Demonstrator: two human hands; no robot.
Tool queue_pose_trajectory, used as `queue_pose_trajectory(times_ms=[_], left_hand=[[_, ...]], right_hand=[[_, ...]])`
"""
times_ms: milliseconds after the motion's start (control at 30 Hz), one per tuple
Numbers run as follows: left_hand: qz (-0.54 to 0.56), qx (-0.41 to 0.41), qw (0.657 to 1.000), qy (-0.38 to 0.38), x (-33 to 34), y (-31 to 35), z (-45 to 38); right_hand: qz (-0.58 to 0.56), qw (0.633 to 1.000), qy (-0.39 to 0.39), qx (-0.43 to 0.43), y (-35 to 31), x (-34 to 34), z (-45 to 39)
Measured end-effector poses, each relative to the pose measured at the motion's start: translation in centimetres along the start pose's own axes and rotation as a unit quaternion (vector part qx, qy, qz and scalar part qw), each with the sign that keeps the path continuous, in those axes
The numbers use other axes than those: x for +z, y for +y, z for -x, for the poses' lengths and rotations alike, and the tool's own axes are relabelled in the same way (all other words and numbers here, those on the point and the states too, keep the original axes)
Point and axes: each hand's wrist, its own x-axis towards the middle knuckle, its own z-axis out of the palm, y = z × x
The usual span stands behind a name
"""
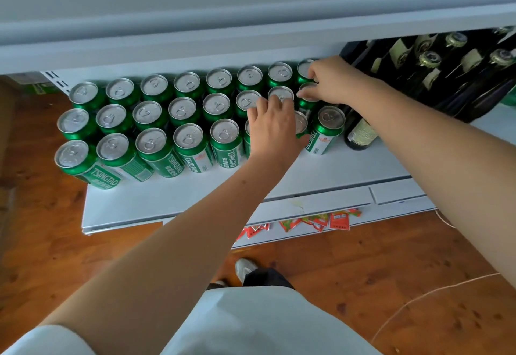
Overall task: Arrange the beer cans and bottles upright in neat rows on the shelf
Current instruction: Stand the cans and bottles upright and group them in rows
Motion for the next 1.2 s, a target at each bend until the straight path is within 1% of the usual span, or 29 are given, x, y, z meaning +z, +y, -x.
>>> queue_pose_trajectory(times_ms=[67,100,200,267,400,500,567,633,667,700,767,800,833,867,933,967,1067,1133,1200], left_hand=[[0.003,0.006,1.000,0.025,-0.1,0.9,0.1],[0.006,0.001,0.999,0.044,-0.1,1.1,0.3],[0.018,-0.030,0.995,0.090,0.3,0.6,1.1],[0.019,-0.041,0.995,0.092,0.7,0.1,1.6],[0.003,-0.063,0.996,0.064,1.1,-1.0,2.2],[-0.008,-0.055,0.998,0.027,1.4,-1.4,2.9],[-0.024,-0.038,0.999,0.014,1.5,-1.5,3.3],[-0.028,-0.046,0.998,0.013,1.4,-1.3,3.5],[-0.016,-0.052,0.998,0.026,1.2,-1.0,3.5],[0.009,-0.049,0.998,0.050,1.0,-0.5,3.6],[0.096,-0.010,0.991,0.098,0.6,1.0,3.6],[0.150,0.013,0.983,0.101,0.5,2.1,3.5],[0.197,0.028,0.976,0.089,0.4,3.2,3.5],[0.233,0.035,0.969,0.068,0.3,4.3,3.5],[0.274,0.036,0.961,0.033,0.3,6.3,3.2],[0.287,0.033,0.957,0.020,0.4,7.1,3.1],[0.314,0.013,0.949,-0.016,0.4,9.5,3.0],[0.316,-0.007,0.948,-0.035,0.7,11.0,3.2],[0.312,-0.015,0.949,-0.051,1.3,12.1,3.1]], right_hand=[[-0.005,1.000,0.014,0.001,0.7,-0.9,0.9],[0.014,1.000,0.000,-0.002,0.9,-1.2,1.7],[0.115,0.990,-0.087,-0.002,0.6,-0.5,4.6],[0.122,0.988,-0.095,0.006,0.5,0.7,5.9],[0.020,0.999,-0.037,0.029,1.0,1.7,6.4],[-0.015,0.999,-0.022,0.040,1.1,2.2,6.8],[-0.038,0.998,-0.016,0.045,1.4,2.6,7.2],[-0.054,0.997,-0.005,0.054,1.5,2.6,8.1],[-0.075,0.995,0.014,0.060,1.6,2.6,8.8],[-0.106,0.991,0.050,0.065,1.6,2.7,9.7],[-0.169,0.969,0.155,0.096,1.8,2.9,11.8],[-0.194,0.951,0.208,0.122,2.3,3.0,13.0],[-0.212,0.934,0.245,0.152,3.0,3.0,14.1],[-0.226,0.921,0.263,0.180,3.9,3.0,15.1],[-0.250,0.908,0.257,0.216,6.2,3.2,16.6],[-0.263,0.907,0.245,0.218,7.2,3.2,17.1],[-0.305,0.911,0.198,0.195,9.3,3.4,17.6],[-0.362,0.903,0.157,0.173,10.3,4.3,16.9],[-0.388,0.901,0.124,0.148,11.0,5.6,15.9]])
